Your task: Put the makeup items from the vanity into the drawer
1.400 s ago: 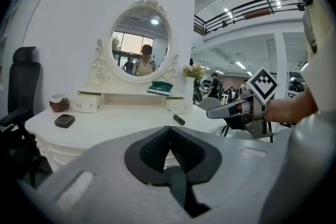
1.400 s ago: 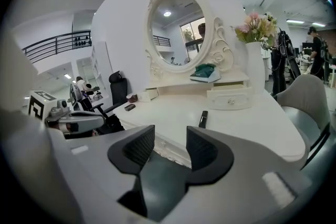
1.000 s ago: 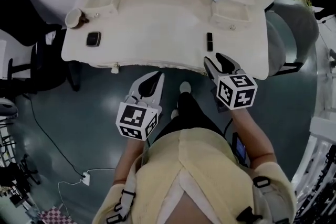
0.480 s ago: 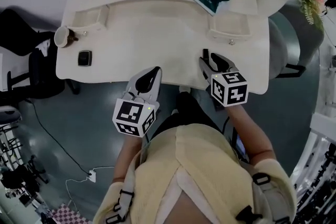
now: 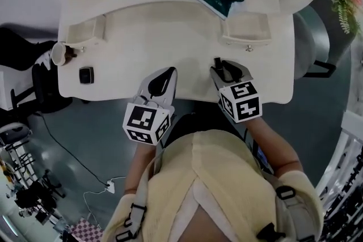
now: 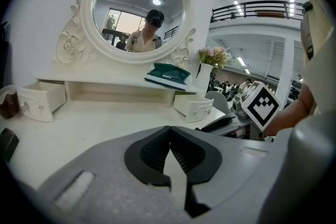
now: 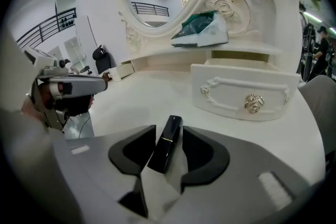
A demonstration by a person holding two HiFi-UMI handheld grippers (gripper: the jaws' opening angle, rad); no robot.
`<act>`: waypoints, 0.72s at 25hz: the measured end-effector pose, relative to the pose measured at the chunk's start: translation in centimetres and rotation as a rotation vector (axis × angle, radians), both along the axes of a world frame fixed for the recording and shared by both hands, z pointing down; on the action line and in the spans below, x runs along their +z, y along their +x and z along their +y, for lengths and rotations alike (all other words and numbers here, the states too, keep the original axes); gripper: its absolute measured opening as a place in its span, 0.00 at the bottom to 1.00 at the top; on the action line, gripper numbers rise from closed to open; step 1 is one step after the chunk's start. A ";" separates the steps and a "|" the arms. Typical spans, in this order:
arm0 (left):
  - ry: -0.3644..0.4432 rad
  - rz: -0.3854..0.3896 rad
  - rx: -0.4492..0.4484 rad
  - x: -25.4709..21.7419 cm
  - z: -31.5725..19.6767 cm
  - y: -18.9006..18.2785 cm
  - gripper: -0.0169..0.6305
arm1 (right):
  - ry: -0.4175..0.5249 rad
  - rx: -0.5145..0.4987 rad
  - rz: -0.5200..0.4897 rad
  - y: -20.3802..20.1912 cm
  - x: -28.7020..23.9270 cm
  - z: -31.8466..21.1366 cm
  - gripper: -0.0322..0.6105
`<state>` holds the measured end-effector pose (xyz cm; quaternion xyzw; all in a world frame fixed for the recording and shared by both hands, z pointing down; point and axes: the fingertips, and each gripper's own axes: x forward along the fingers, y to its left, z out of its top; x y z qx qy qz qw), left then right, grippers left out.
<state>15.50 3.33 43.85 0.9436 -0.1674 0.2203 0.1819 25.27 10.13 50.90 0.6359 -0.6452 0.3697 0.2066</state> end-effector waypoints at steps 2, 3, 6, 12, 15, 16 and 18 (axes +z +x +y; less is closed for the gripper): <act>-0.001 -0.003 0.010 0.1 -0.2 0.7 0.01 | -0.001 -0.004 0.005 0.0 0.0 0.0 0.29; -0.002 -0.004 0.015 0.1 -0.3 0.9 0.01 | -0.001 -0.003 0.005 0.1 0.0 0.0 0.29; -0.006 -0.005 0.030 0.3 -0.5 1.5 0.01 | 0.002 0.005 0.018 0.4 0.0 0.1 0.26; -0.026 0.000 0.069 0.7 -0.7 2.1 0.01 | 0.001 0.001 0.059 0.6 0.2 0.1 0.22; -0.032 0.007 0.099 0.9 -1.3 2.4 0.01 | 0.006 -0.013 0.064 0.3 0.2 -0.1 0.21; -0.037 0.011 0.112 0.9 -1.5 2.5 0.01 | 0.008 -0.015 0.064 0.3 0.3 -0.1 0.21; -0.047 0.019 0.148 0.9 -1.8 2.6 0.01 | 0.007 -0.015 0.062 0.0 0.4 -0.2 0.22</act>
